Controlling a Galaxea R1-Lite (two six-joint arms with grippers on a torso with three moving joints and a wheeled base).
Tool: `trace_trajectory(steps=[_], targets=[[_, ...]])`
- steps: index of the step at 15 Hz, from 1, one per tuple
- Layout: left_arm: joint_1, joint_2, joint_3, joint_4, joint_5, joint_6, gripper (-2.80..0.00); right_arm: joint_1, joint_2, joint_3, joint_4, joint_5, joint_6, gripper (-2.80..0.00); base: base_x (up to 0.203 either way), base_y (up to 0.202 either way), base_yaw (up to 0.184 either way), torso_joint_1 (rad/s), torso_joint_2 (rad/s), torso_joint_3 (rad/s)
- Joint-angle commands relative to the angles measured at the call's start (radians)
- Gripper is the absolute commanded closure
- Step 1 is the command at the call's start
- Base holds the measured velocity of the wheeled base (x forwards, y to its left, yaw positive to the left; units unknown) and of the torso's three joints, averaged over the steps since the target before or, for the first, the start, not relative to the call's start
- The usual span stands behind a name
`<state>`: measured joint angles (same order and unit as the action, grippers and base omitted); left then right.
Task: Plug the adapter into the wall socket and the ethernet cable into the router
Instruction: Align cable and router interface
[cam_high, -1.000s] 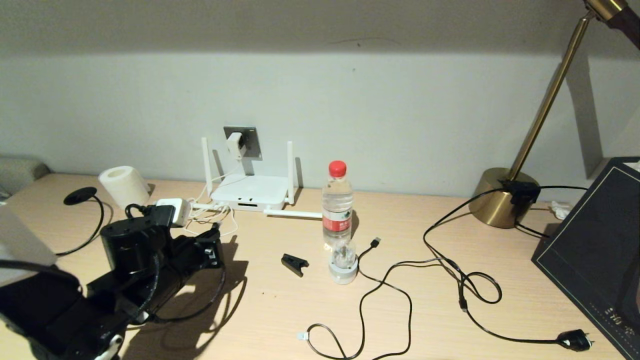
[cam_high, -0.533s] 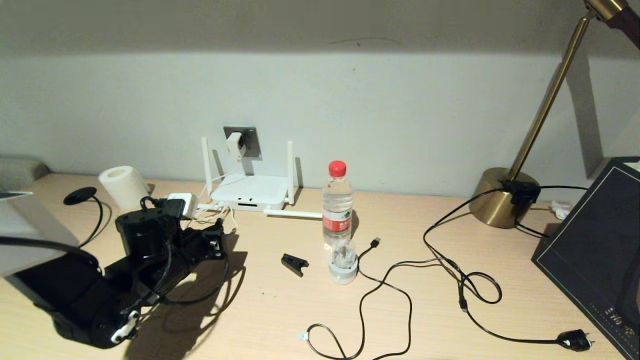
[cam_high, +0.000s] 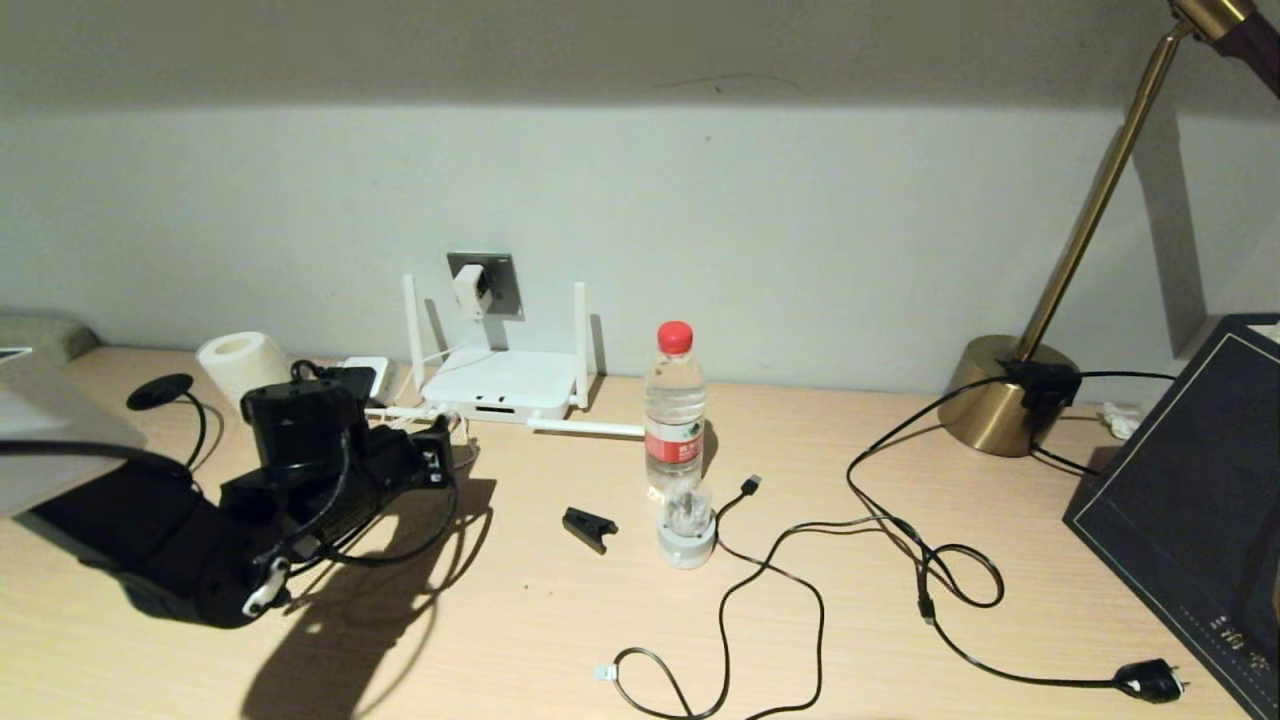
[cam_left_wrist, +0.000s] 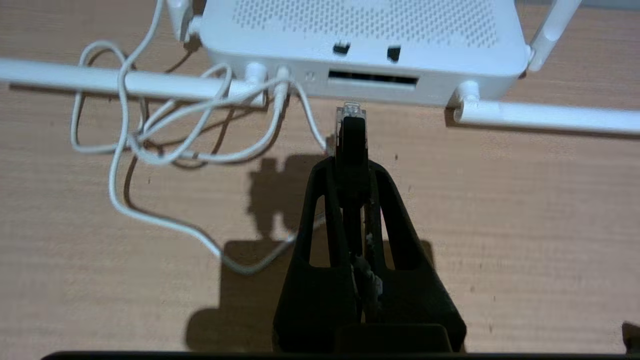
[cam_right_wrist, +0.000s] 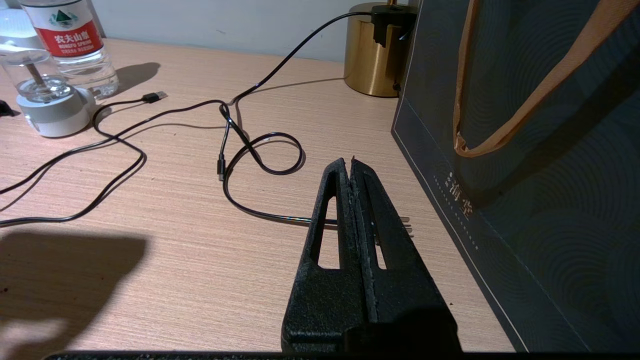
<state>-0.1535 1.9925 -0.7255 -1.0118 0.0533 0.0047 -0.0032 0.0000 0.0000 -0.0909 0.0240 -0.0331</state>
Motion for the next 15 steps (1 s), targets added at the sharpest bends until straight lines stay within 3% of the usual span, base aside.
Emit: trace_trajectory(steps=[1, 9, 15], targets=[[0.007, 0.037, -0.057, 0.005, -0.005, -0.001, 0.00, 0.000, 0.002, 0.035, -0.001, 0.001, -0.001, 0.00, 0.000, 0.000, 0.000, 0.000, 0.00, 0.000], [0.008, 0.137, -0.167, 0.027, -0.012, -0.003, 0.00, 0.000, 0.002, 0.035, -0.001, 0.002, -0.001, 0.00, 0.000, 0.000, 0.000, 0.000, 0.00, 0.000], [0.011, 0.156, -0.173, 0.024, -0.013, -0.003, 0.00, 0.000, 0.002, 0.035, -0.001, 0.001, -0.001, 0.00, 0.000, 0.000, 0.000, 0.000, 0.00, 0.000]])
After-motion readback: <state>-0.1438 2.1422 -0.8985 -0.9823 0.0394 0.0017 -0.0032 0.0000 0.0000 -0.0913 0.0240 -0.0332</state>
